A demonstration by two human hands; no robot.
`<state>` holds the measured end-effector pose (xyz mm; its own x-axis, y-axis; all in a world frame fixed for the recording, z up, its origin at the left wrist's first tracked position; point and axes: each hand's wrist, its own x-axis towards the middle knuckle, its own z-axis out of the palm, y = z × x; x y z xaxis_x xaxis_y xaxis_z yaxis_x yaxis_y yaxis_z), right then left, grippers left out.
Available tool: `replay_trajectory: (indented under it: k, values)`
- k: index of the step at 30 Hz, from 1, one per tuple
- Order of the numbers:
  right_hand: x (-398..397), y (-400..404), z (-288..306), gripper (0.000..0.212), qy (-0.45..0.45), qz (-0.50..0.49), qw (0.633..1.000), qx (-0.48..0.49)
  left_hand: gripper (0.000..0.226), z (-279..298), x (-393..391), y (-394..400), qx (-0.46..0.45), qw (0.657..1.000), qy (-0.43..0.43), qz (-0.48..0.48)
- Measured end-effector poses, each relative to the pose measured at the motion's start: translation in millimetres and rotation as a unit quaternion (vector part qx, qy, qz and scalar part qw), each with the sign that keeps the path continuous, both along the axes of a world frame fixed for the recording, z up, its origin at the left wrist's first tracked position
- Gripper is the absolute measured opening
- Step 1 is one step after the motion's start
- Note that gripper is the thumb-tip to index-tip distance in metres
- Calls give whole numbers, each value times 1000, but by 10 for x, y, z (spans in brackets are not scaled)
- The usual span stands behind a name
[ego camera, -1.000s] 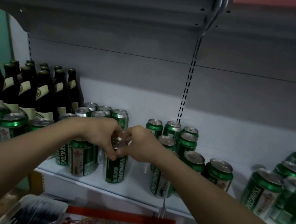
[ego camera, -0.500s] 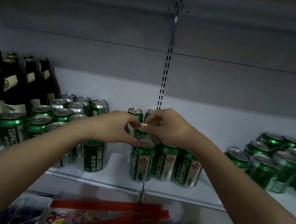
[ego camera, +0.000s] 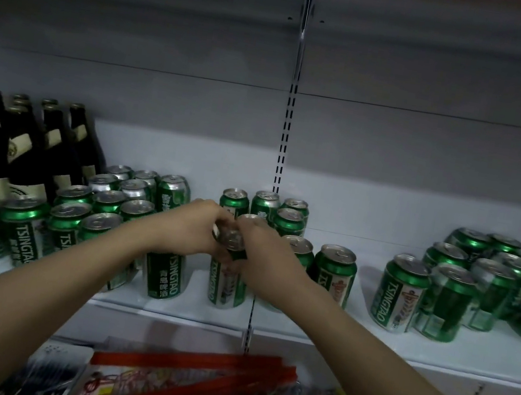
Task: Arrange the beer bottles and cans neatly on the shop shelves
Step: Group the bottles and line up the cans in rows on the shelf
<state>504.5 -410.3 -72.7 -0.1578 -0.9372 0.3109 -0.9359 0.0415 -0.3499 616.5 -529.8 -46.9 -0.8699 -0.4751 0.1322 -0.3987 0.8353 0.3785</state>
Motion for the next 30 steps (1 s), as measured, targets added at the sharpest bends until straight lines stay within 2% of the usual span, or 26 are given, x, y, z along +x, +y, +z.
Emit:
replay_trajectory:
  k: [5, 12, 16, 18, 20, 23, 30]
  values:
    - [123, -98, -42, 42, -4, 40, 998, -42, 41, 79, 201, -148, -17, 997, -65, 28]
    - [79, -112, -123, 35, -75, 68, 993, -67, 54, 137, 285, -205, 5, 994, -100, 36]
    - [-251, -45, 92, 23, -139, 7, 982, -127, 59, 219, 207, -148, 33, 999, -9, 39]
    - [-470, -40, 235, 20, -155, -30, 976, -150, 51, 224, 86, -172, 29, 998, 46, 34]
    - [-689, -79, 374, 18, -162, -55, 975, -143, 44, 217, -77, -230, 29, 996, 77, 34]
    - [-940, -205, 539, 17, -188, -70, 976, -81, 42, 239, -371, -351, 31, 995, 95, 32]
    - [-1310, -742, 637, 36, -10, -85, 996, 32, 53, 276, -1008, -796, -32, 999, 13, 24]
